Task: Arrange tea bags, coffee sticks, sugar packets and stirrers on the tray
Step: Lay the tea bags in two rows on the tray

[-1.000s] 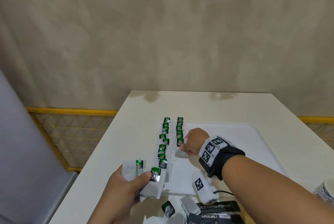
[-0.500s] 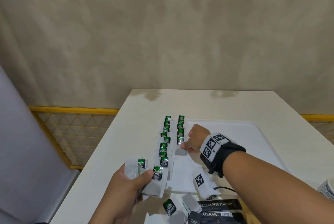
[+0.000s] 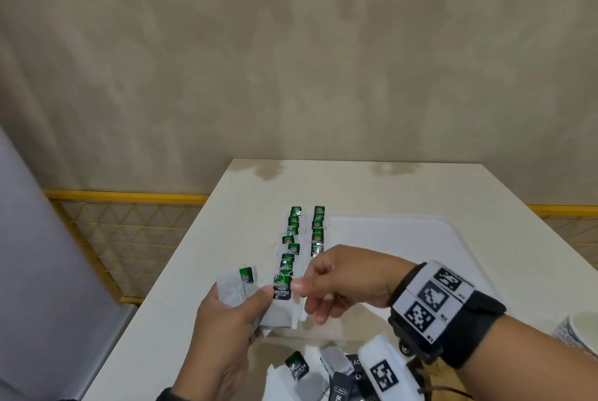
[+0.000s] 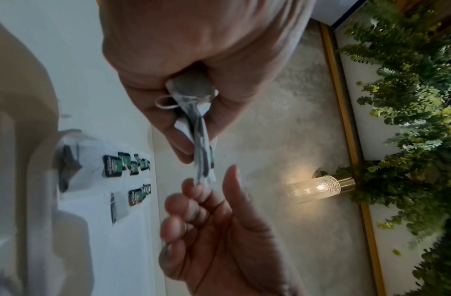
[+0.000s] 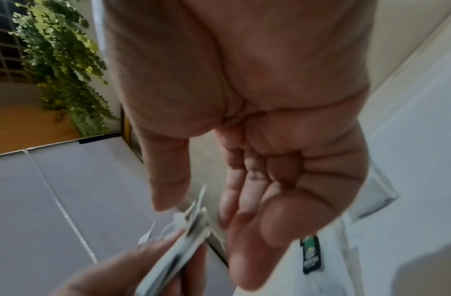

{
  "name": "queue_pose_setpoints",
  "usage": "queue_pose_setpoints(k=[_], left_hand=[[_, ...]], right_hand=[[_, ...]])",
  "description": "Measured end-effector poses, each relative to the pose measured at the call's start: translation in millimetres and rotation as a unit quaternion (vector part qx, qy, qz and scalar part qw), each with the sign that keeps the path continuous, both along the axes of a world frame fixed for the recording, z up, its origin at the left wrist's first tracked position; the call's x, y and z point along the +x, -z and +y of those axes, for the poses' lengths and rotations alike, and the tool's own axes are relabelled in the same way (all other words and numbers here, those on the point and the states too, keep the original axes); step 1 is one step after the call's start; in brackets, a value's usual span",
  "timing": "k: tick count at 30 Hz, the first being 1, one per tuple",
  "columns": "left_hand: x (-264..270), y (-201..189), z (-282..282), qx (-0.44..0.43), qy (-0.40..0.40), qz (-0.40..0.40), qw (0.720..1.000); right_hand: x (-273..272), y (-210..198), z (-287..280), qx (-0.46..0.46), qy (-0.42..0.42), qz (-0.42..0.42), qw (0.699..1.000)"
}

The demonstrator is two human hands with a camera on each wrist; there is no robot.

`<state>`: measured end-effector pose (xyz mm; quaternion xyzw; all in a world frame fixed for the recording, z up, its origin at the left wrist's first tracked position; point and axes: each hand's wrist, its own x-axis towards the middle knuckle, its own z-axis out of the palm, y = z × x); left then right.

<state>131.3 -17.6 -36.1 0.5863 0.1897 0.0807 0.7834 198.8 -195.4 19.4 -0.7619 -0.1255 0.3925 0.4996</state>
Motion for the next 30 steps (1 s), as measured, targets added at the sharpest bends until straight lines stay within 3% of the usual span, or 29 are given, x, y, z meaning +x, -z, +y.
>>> queue_pose_setpoints(k=[5, 10, 15, 19, 25, 30], left_hand=[[-1, -2, -9, -0.003, -0.017, -0.021, 1.000], [-3, 0, -4, -0.033, -0.038, -0.017, 0.999], [-3, 8, 10, -0.044, -0.085, 0.006, 0.995], [-2, 9, 15, -0.046, -0.090, 0.008, 0.995], [-4, 7, 14, -0.045, -0.083, 0.012, 0.995], [-2, 8, 17, -0.043, -0.088, 0.018, 0.995]], right_hand=[[-17, 8, 4, 0.077, 0.097, 0.003, 0.992], [-20, 11, -1, 0.058, 0.125, -0.033, 0.990], [5, 19, -21, -0.081, 0.124, -0.057, 0.987], [28, 27, -25, -0.227, 0.094, -0.106, 0.964], [46, 24, -8, -0.273, 0.069, -0.118, 0.952], [55, 34, 2, -0.379, 0.061, -0.148, 0.911]])
